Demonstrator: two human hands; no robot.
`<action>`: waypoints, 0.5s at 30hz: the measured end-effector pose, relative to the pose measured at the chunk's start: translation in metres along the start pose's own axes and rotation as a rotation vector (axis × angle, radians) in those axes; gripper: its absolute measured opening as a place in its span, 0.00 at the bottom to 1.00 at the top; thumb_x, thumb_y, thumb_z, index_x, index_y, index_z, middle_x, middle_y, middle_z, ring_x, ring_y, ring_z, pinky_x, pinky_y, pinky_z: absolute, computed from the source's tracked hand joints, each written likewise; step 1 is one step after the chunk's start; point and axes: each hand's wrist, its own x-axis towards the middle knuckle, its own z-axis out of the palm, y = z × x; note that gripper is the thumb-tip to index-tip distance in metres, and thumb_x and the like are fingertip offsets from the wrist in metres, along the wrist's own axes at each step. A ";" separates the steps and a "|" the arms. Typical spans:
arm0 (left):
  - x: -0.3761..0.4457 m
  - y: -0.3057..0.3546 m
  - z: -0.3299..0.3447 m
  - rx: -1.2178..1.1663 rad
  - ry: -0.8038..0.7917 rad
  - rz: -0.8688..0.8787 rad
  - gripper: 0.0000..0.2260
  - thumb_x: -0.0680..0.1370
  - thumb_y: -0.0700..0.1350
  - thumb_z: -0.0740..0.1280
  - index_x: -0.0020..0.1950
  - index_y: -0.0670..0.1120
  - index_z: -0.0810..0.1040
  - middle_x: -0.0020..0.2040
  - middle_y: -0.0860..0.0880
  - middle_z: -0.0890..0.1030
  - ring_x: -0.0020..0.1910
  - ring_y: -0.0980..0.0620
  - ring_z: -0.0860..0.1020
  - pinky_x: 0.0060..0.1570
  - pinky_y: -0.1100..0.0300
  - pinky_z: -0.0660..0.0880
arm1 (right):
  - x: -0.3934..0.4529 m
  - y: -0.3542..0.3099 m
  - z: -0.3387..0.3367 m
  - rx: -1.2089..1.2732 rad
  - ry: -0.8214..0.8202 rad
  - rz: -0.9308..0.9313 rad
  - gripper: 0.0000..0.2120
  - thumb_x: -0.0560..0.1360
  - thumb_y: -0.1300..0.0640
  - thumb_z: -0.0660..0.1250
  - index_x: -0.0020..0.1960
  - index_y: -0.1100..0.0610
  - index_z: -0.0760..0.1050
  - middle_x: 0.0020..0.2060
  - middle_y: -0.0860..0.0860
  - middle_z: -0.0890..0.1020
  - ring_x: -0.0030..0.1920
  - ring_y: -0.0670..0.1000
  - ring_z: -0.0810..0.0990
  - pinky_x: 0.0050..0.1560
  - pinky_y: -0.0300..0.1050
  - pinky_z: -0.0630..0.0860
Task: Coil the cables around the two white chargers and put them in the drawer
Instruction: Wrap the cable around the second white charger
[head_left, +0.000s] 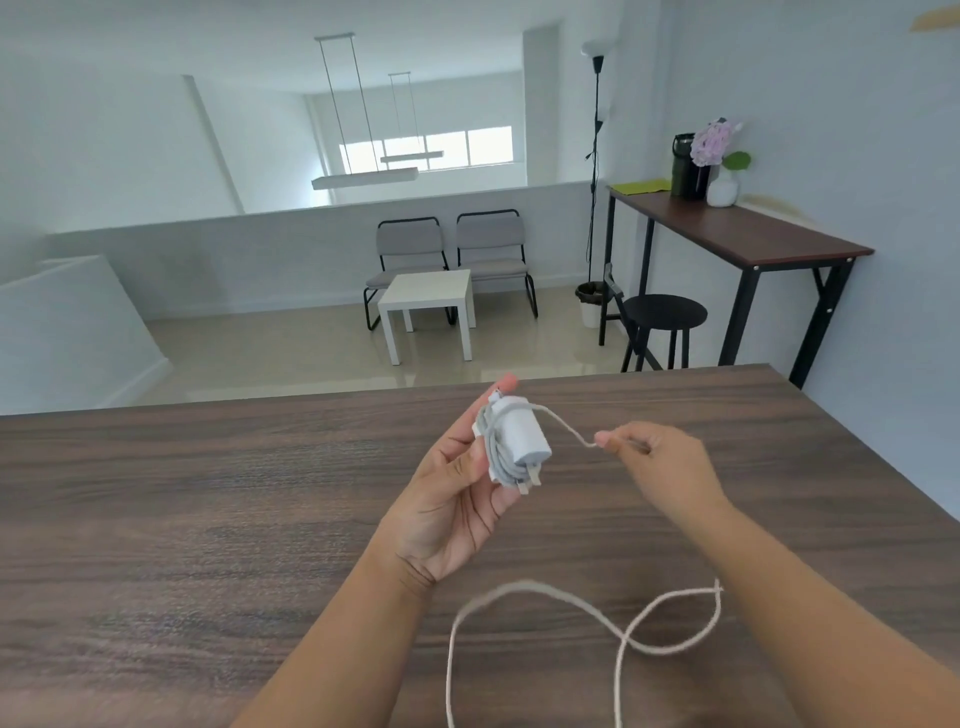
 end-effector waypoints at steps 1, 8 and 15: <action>0.001 0.001 0.001 -0.012 0.008 0.027 0.31 0.69 0.39 0.77 0.71 0.45 0.72 0.56 0.45 0.82 0.52 0.49 0.83 0.51 0.57 0.82 | -0.005 0.004 0.009 -0.036 -0.003 -0.036 0.12 0.73 0.37 0.64 0.46 0.42 0.82 0.40 0.44 0.83 0.44 0.48 0.79 0.46 0.44 0.75; 0.006 0.003 0.004 0.008 0.295 0.170 0.33 0.64 0.43 0.81 0.67 0.42 0.75 0.54 0.44 0.83 0.48 0.51 0.84 0.44 0.60 0.82 | -0.023 0.014 0.040 -0.169 -0.026 -0.266 0.18 0.77 0.40 0.52 0.51 0.46 0.78 0.47 0.46 0.81 0.53 0.53 0.77 0.50 0.46 0.69; 0.006 -0.001 0.006 0.211 0.524 0.055 0.23 0.72 0.42 0.69 0.67 0.42 0.75 0.48 0.45 0.85 0.40 0.53 0.83 0.40 0.63 0.82 | -0.047 -0.056 0.014 0.659 -0.165 -0.377 0.14 0.79 0.52 0.59 0.64 0.46 0.72 0.49 0.47 0.83 0.58 0.47 0.78 0.61 0.45 0.72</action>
